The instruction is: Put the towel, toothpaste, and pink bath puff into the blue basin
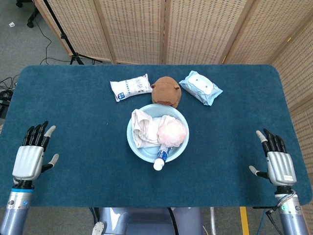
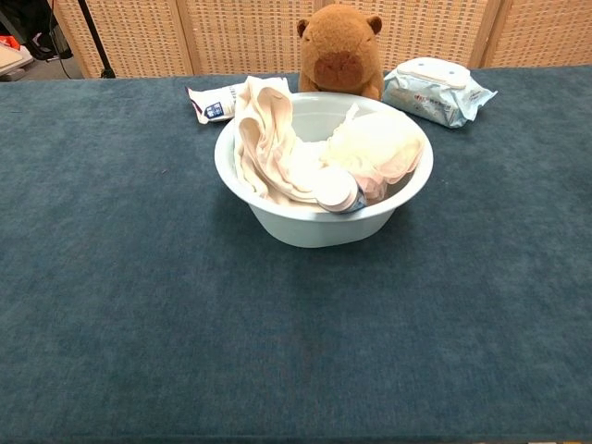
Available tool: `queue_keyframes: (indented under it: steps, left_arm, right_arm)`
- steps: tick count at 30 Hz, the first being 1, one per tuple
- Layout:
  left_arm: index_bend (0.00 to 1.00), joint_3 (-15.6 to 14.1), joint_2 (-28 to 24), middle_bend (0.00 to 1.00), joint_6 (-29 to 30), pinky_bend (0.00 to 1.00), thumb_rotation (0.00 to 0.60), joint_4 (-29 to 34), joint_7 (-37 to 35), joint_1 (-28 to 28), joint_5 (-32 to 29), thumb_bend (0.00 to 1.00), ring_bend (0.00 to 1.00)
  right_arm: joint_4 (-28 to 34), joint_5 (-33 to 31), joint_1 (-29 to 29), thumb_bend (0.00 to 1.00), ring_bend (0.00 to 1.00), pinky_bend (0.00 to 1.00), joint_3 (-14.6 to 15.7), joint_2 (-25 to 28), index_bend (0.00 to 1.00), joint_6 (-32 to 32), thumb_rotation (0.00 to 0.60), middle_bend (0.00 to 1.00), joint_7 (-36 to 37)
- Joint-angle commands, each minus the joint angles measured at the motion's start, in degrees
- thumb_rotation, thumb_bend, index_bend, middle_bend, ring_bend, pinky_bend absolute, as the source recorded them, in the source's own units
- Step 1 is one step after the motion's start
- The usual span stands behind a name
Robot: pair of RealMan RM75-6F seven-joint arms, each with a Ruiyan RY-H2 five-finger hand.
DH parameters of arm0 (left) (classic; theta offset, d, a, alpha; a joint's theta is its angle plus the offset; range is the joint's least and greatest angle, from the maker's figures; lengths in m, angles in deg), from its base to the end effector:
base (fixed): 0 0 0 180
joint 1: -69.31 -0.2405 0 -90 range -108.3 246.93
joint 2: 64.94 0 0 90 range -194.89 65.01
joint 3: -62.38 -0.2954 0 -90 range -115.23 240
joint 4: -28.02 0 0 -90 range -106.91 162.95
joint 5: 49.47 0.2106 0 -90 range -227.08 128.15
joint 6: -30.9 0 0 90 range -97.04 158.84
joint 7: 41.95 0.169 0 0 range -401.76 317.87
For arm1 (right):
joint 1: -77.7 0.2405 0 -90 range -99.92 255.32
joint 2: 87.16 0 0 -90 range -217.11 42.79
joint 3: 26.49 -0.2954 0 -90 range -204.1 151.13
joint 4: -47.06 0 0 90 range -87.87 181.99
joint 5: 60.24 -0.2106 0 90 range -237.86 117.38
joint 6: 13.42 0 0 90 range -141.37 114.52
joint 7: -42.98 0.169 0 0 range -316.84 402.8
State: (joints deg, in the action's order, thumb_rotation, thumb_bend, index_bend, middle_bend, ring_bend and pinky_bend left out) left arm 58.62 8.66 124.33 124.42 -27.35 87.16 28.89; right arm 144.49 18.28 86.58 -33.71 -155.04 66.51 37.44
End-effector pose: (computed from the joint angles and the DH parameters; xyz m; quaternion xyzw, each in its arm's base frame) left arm -0.2911 0.2530 0.1224 -0.6057 -0.3420 -0.4162 0.5856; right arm -0.3242 -0.2452 0.1486 0.5688 -0.4234 0.4016 0.5795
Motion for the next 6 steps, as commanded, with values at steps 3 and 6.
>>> queue_keyframes:
  steps: [3, 6]
  left_arm:
    - [0.00, 1.36, -0.84, 0.00, -0.54, 0.03, 0.600, -0.10, -0.97, -1.03, 0.01, 0.28, 0.00]
    - [0.00, 2.19, -0.99, 0.00, -0.71, 0.03, 0.600, -0.11, -1.20, -1.55, 0.15, 0.28, 0.00]
  right_arm:
    - [-0.02, -0.03, 0.25, 0.09, 0.00, 0.00, -0.02, -0.38, 0.00, -0.19, 0.600, 0.00, -0.32]
    - [-0.01, 0.05, 0.40, 0.09, 0.00, 0.00, 0.19, -0.51, 0.00, -0.56, 0.600, 0.00, -0.38]
